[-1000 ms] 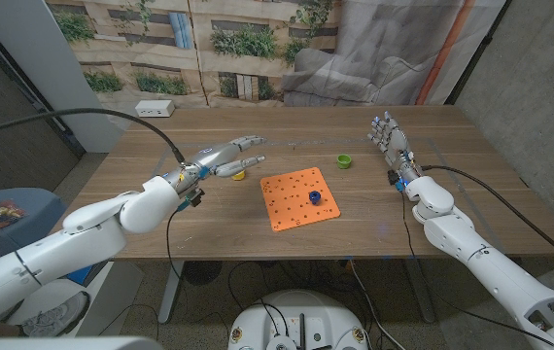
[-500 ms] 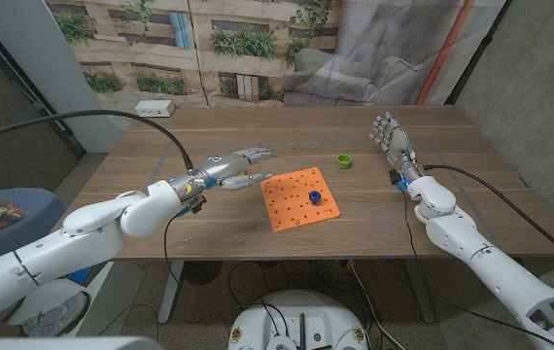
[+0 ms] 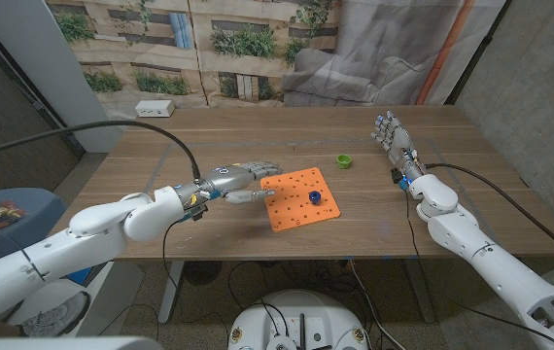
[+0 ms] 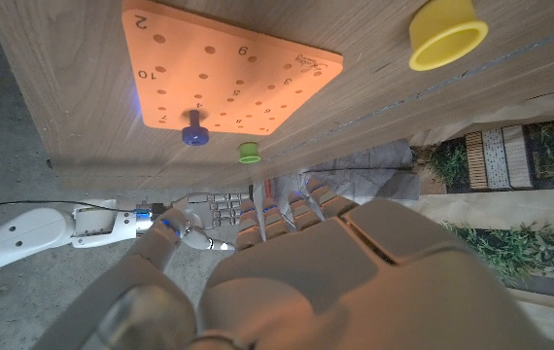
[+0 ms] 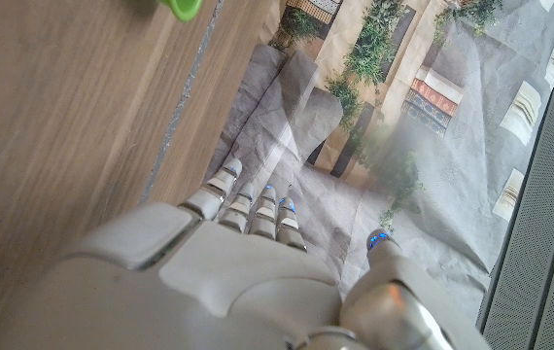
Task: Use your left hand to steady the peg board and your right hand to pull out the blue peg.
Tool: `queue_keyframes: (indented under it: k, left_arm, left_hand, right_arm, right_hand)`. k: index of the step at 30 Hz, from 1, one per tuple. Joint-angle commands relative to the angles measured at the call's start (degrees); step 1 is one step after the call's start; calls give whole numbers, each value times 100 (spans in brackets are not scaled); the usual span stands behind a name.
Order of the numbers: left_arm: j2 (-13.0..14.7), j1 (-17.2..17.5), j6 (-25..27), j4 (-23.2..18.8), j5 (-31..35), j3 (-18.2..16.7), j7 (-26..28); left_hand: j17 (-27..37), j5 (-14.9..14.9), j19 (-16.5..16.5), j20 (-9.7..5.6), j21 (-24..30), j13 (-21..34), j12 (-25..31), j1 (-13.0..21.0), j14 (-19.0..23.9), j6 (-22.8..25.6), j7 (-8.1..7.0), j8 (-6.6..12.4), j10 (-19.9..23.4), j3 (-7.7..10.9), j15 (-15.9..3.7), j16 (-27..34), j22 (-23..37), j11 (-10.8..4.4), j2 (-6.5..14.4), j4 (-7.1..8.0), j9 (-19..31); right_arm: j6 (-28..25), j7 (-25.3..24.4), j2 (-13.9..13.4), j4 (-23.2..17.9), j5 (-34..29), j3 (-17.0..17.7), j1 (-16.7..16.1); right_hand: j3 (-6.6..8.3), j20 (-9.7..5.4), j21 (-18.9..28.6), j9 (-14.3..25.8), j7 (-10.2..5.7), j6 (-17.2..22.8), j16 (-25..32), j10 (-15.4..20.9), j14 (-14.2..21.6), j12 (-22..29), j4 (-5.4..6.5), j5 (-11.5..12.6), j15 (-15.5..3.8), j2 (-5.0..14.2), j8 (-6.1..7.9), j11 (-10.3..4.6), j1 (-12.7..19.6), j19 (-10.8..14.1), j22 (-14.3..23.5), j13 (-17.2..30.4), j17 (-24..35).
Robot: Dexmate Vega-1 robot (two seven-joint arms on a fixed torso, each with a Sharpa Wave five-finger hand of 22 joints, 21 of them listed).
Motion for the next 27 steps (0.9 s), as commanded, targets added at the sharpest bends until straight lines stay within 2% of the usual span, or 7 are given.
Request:
queue_keyframes:
  k: [1, 3, 11, 19, 27]
  left_arm:
    - [-236, -318, -486, 428, 530, 397, -102]
    - [-293, -320, -544, 501, 597, 417, 37]
    - [-350, -389, -658, 660, 667, 522, 12]
    - [-424, -500, -743, 830, 801, 686, -84]
    - [-575, -785, -1001, 1139, 960, 925, -151]
  left_hand:
    - [-14, 6, -134, -1025, -10, 21, 29, 44, -42, -9, -26, 15, -10, -11, -613, -1, 15, -21, 248, -102, 15]
    - [-17, -2, -181, -1021, 13, 18, 76, 56, 111, 47, -40, 43, 114, -45, -625, 54, 16, -25, 182, -192, 14]
    - [-22, -3, -217, -1027, 20, 15, 89, 67, 195, 92, 11, 57, 181, -57, -641, 64, 17, -31, 164, -252, 13]
    - [-15, -2, -301, -1033, 9, 14, 63, 51, 162, 63, 45, 40, 146, -64, -611, 37, 17, -9, 176, -271, 12]
    - [-7, 0, -354, -1034, 8, 14, 47, 28, 110, 33, 58, 28, 113, -68, -595, 20, 17, 21, 203, -262, 12]
  right_arm:
    - [-22, -54, -24, -27, -12, 21, -4]
    - [-35, -62, -35, -54, -10, 26, -12]
    - [-79, -136, -79, -190, -29, 40, -99]
    - [-98, -190, -121, -315, -27, 67, -201]
    - [-172, -149, -184, -415, -12, 65, -238]
  right_hand:
    - [17, -83, 25, 18, 1, 33, 22, -8, -54, 42, -21, -3, -107, 100, 32, 18, -8, 16, 12, 8, 1]
    - [15, -79, 22, 18, 6, 41, 23, -4, -63, 46, -17, -6, -103, 100, 36, 23, -18, 8, 12, 6, -1]
    - [13, -75, 21, 18, 5, 57, 31, 4, -74, 54, -17, -14, -94, 103, 44, 35, -36, -1, 12, 0, -10]
    - [22, -80, 21, 18, -4, 63, 40, 6, -79, 58, -19, -14, -107, 129, 47, 27, -38, -6, 12, -3, -15]
    - [18, -83, 20, 18, -5, 58, 43, -7, -90, 56, -22, -19, -102, 123, 45, 31, -47, -14, 12, -6, -22]
